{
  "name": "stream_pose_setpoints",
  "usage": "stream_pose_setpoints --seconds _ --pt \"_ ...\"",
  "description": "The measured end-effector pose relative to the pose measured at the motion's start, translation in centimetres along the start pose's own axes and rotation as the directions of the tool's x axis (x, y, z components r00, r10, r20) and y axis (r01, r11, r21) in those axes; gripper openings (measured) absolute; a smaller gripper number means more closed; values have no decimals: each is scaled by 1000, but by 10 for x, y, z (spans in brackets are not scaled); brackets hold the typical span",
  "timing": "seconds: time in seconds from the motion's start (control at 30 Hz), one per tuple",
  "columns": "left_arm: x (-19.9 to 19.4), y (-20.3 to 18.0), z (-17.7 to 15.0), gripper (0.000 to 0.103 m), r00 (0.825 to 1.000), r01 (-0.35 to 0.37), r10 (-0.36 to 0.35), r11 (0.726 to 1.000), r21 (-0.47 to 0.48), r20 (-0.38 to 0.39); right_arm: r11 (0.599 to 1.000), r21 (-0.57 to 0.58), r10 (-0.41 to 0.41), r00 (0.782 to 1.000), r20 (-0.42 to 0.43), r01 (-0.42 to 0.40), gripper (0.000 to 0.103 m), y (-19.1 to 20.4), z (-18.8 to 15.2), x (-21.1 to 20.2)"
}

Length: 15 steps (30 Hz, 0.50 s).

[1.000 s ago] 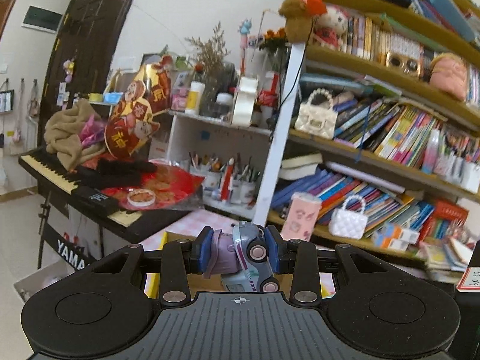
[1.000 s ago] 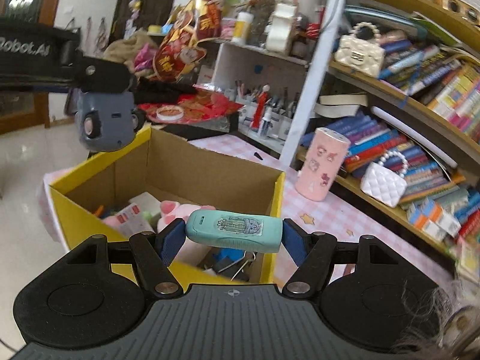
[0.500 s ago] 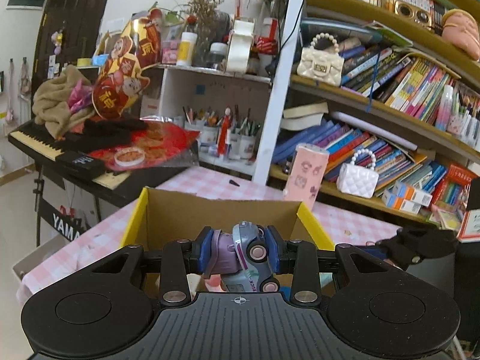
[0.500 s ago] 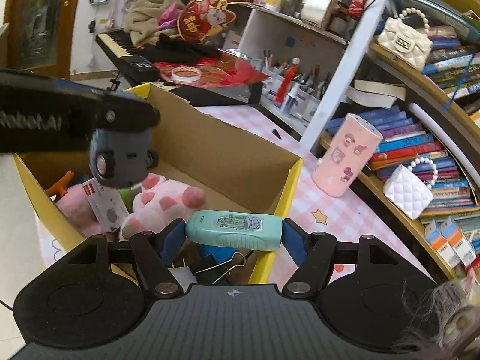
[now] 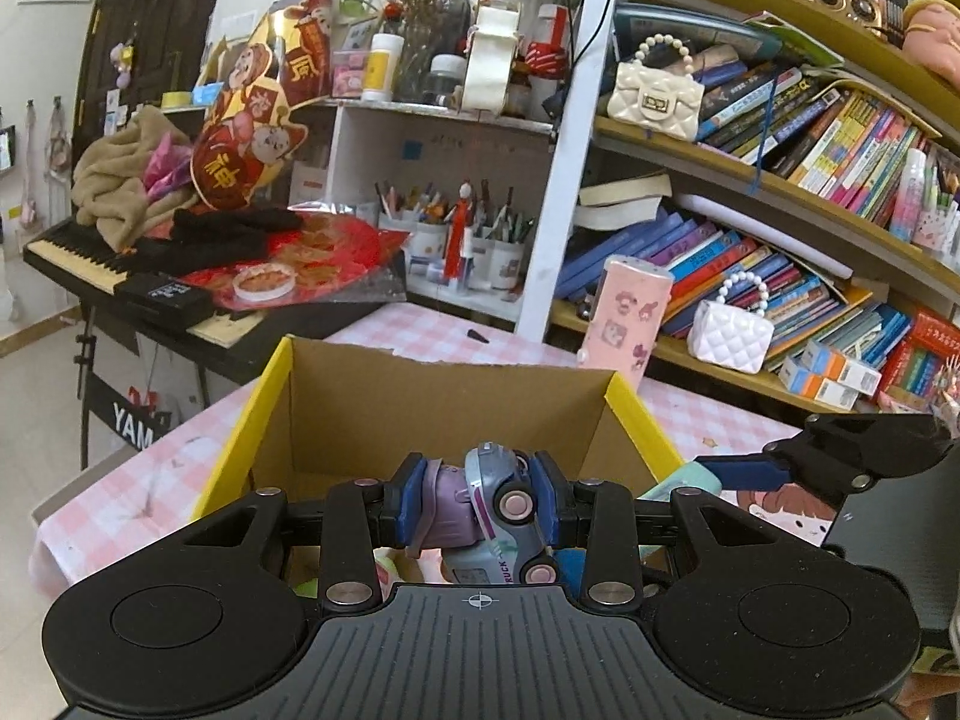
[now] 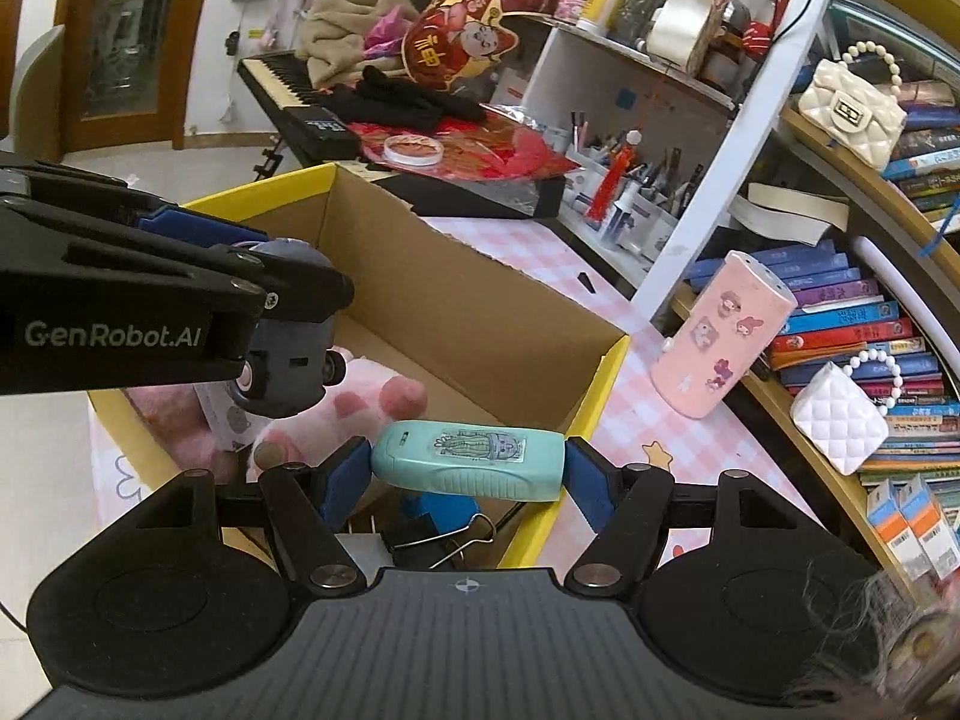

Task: Organize objects
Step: 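Lower the toy car and green case into the yellow box with both tools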

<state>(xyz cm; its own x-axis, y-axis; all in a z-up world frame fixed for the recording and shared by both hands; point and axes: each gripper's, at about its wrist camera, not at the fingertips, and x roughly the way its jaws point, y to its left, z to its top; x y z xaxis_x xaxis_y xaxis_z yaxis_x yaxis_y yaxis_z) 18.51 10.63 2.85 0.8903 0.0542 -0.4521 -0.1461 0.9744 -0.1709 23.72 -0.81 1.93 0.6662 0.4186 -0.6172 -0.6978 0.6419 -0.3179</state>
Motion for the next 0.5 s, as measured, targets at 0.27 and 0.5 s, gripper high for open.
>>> stream_pose_setpoints --seconds 0.27,0.5 --pt "3 -6 -2 36 1000 -5 6 1000 4 -9 999 -17 39 999 -9 -39 68 -5 0 0" --pt "4 -9 -5 36 1000 -14 14 1000 12 -21 996 -43 82 997 -13 -82 68 -4 1 -1"
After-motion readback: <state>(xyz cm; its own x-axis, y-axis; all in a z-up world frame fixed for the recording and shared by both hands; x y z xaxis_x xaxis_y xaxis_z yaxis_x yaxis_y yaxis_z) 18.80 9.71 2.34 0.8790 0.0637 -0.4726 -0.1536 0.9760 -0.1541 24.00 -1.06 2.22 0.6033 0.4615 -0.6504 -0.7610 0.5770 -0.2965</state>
